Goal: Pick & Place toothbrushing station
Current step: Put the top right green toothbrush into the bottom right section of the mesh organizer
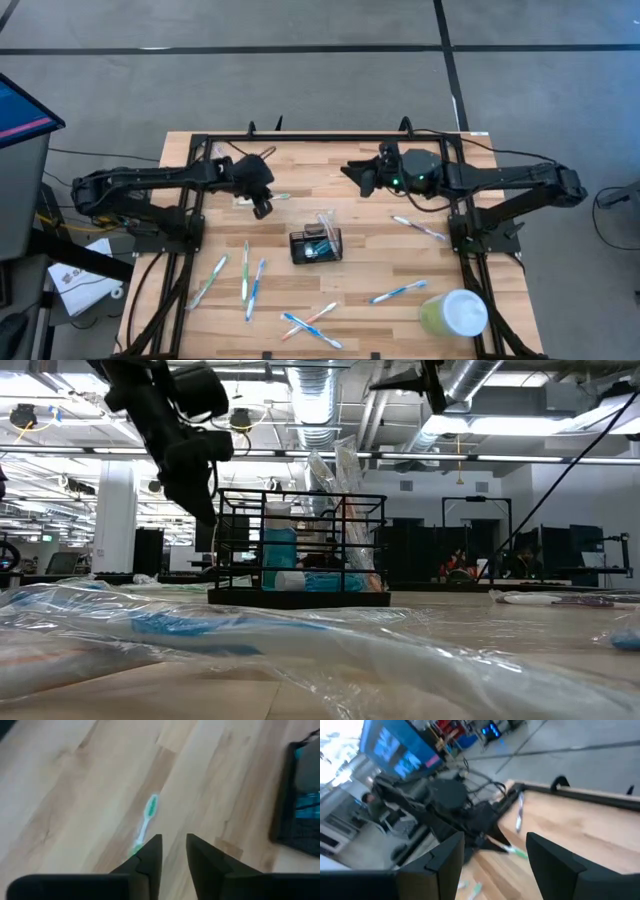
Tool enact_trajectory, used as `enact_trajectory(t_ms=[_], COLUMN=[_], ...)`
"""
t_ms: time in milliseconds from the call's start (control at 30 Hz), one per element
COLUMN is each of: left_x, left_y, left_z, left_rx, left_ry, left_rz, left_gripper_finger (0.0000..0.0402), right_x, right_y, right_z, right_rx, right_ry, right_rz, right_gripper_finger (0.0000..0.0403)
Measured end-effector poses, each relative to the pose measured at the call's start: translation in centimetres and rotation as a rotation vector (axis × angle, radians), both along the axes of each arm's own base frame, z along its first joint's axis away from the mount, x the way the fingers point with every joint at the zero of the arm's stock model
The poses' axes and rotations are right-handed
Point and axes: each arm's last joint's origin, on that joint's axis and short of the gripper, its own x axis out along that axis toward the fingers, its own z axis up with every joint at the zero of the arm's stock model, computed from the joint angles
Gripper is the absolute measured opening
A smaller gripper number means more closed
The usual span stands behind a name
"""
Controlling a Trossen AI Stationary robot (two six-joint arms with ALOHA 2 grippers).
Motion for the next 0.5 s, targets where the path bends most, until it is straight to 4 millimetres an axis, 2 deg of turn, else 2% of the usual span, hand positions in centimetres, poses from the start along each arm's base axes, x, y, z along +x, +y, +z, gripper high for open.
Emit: enact_trajectory(t_ms=[100, 233, 500], left_x=[-0.2, 0.0, 2.3], left_y=[1.1, 2.3, 2.5], left_z=[-0.2, -1.6, -4.4], left_rx=[-0.031, -0.003, 0.066], left_ry=[-0.007, 0.068, 0.118], left_rz=[-0.048, -0.103, -0.252], left_gripper_finger=[0.0111, 0.0152, 0.0207], right_x=[-0.1, -0.1, -0.2], right_y=[-0.7, -1.4, -2.2], right_z=[-0.1, -0.2, -0.3], right_rx=[0.000, -0.011, -0.011], right_ry=[0.011, 0.028, 0.036], right_rz=[-0.023, -0.042, -0.028], right_gripper_finger=[0.0204, 0.0204, 0.0204])
